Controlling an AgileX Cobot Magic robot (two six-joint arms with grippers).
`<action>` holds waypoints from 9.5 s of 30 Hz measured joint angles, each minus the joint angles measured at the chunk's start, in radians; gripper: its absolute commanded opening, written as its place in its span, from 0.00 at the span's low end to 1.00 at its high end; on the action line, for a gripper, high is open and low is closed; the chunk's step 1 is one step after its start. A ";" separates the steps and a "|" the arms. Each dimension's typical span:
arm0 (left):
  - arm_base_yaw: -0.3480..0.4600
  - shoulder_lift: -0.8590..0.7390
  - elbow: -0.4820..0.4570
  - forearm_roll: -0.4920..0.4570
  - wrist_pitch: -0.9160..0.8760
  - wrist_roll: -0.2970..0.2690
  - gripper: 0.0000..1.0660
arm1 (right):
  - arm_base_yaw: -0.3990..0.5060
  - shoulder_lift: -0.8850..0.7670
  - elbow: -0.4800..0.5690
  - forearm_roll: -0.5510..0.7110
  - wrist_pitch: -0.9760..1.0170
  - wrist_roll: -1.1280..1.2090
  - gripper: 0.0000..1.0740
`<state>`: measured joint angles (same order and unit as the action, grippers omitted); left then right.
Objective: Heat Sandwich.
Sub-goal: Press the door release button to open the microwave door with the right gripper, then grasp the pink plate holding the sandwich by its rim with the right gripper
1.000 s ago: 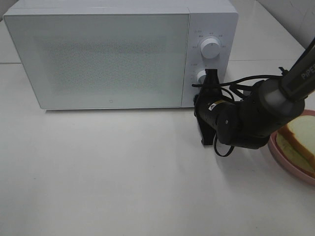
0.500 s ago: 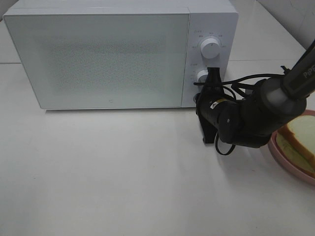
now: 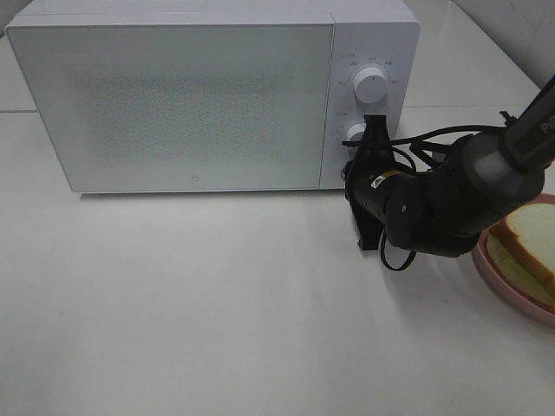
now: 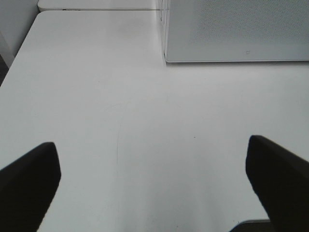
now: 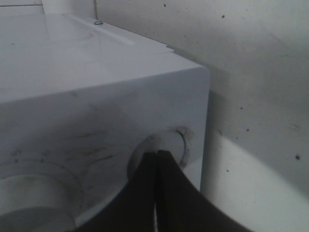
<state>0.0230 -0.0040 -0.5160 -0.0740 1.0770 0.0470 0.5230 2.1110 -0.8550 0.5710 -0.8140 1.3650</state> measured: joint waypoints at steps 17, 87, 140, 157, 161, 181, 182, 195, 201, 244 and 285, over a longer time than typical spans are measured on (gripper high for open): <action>0.000 0.000 0.000 0.000 0.000 0.000 0.94 | 0.000 0.042 -0.046 0.038 -0.030 -0.031 0.00; 0.000 0.000 0.000 0.000 0.000 0.000 0.94 | -0.042 -0.177 0.046 -0.069 0.273 -0.136 0.01; 0.000 0.000 0.000 0.000 0.000 0.000 0.94 | -0.043 -0.682 0.070 -0.524 1.474 -1.309 0.96; 0.000 0.000 0.000 0.000 0.000 0.000 0.94 | -0.043 -0.683 0.070 -0.703 1.582 -1.250 0.89; 0.000 0.000 0.000 0.000 0.000 0.000 0.94 | -0.046 -0.683 0.070 -0.771 1.585 -1.182 0.89; 0.000 0.000 0.000 0.000 0.000 0.000 0.94 | -0.216 -0.521 0.070 -0.769 1.522 -1.224 0.85; 0.000 0.000 0.000 0.000 0.000 0.000 0.94 | -0.221 -0.512 0.070 -0.769 1.519 -1.227 0.85; 0.000 0.000 0.000 0.000 0.000 0.000 0.94 | -0.239 -0.405 0.070 -0.769 1.429 -1.232 0.83; 0.000 0.000 0.000 0.000 0.000 0.000 0.94 | -0.275 -0.390 0.070 -0.771 1.399 -1.250 0.83; 0.000 0.000 0.000 0.000 0.000 0.000 0.94 | -0.308 -0.309 0.069 -0.834 1.315 -1.224 0.00; 0.000 0.000 0.000 0.000 0.000 0.000 0.94 | -0.275 -0.310 0.067 -0.919 1.332 -1.151 0.00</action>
<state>0.0230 -0.0040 -0.5160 -0.0740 1.0770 0.0470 0.2480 1.8010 -0.7880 -0.3480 0.5180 0.2140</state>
